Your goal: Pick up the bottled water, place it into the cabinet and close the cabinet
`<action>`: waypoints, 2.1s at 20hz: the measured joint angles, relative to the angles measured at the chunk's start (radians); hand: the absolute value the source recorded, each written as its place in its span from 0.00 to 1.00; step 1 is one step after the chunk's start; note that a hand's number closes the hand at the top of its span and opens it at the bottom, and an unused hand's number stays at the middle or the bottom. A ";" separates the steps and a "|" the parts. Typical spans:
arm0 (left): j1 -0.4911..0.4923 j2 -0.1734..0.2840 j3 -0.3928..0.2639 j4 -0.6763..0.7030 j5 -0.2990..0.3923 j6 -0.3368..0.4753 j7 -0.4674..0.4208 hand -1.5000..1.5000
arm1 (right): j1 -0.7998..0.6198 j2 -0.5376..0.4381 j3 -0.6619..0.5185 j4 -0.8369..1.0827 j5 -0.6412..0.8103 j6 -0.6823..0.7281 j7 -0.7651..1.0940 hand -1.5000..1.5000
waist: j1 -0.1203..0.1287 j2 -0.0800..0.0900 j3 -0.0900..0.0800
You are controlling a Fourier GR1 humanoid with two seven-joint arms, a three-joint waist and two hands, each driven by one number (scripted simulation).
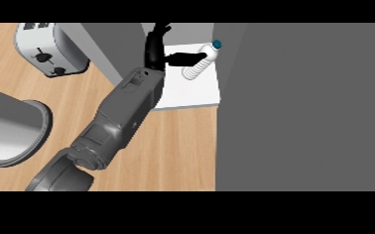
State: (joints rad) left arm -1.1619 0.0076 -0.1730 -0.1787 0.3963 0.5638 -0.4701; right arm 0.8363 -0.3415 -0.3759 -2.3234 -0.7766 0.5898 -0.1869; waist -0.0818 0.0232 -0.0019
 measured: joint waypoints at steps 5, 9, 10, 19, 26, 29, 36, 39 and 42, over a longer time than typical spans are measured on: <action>-0.015 -0.001 0.019 0.005 0.003 -0.038 -0.054 0.00 | -0.016 -0.006 0.000 0.003 -0.005 -0.007 0.005 0.00 | 0.004 0.002 0.000; -0.016 -0.005 0.040 -0.021 0.023 -0.083 -0.121 0.00 | -0.026 -0.009 -0.001 0.001 -0.008 -0.020 0.011 0.00 | 0.004 0.000 -0.001; -0.020 -0.005 0.044 -0.022 0.023 -0.094 -0.133 0.00 | -0.030 -0.013 -0.004 0.001 -0.009 -0.023 0.013 0.00 | 0.007 0.000 -0.001; 0.005 -0.007 0.011 -0.101 0.094 -0.131 -0.173 0.00 | -0.057 -0.029 0.000 -0.007 -0.018 -0.062 0.054 0.00 | 0.012 -0.012 0.000; 0.124 -0.008 -0.104 -0.270 0.183 -0.135 -0.147 0.00 | -0.053 -0.023 -0.016 -0.012 -0.024 -0.075 0.069 0.00 | 0.034 -0.025 0.000; 0.194 -0.008 -0.171 -0.370 0.217 -0.124 -0.131 0.00 | -0.059 -0.015 -0.014 -0.011 -0.026 -0.077 0.077 0.00 | 0.046 -0.027 0.001; 0.437 -0.008 -0.338 -0.659 0.255 -0.073 -0.122 0.00 | -0.063 0.000 -0.022 -0.011 -0.028 -0.083 0.087 0.00 | 0.073 -0.033 0.001; 0.545 -0.006 -0.381 -0.779 0.239 -0.057 -0.119 0.00 | -0.061 0.006 -0.018 -0.014 -0.030 -0.091 0.094 0.00 | 0.085 -0.033 0.001; 0.663 -0.003 -0.436 -0.901 0.220 -0.027 -0.118 0.00 | -0.057 0.010 -0.029 -0.014 -0.032 -0.089 0.095 0.00 | 0.088 -0.033 0.001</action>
State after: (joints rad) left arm -0.4991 0.0044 -0.6093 -1.0802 0.6165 0.5367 -0.5883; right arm 0.7795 -0.3318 -0.4051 -2.3377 -0.8085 0.5004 -0.0924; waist 0.0057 -0.0102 -0.0011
